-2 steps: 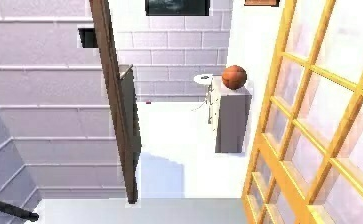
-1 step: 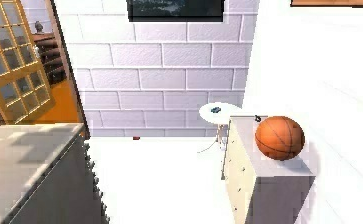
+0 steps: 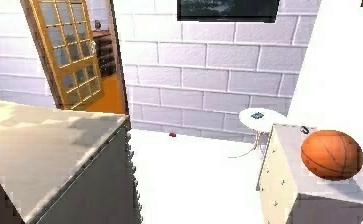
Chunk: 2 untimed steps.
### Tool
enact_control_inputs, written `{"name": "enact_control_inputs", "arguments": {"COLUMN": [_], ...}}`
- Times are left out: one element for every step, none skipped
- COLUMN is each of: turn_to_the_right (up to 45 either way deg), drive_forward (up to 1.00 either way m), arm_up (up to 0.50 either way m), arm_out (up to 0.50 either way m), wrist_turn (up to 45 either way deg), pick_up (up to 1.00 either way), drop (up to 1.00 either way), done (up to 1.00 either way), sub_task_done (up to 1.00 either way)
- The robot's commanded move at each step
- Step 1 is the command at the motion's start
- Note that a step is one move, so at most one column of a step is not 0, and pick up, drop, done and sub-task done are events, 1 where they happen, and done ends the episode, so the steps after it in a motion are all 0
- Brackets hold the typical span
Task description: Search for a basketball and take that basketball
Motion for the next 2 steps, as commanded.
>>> {"name": "enact_control_inputs", "arguments": {"turn_to_the_right": [0.0,9.0], "drive_forward": [0.1,0.0], "arm_up": [0.0,0.0], "arm_out": [0.0,0.0], "wrist_turn": [0.0,0.0], "pick_up": [0.0,0.0], "drop": [0.0,0.0], "done": [0.0,0.0], "sub_task_done": [0.0,0.0]}}
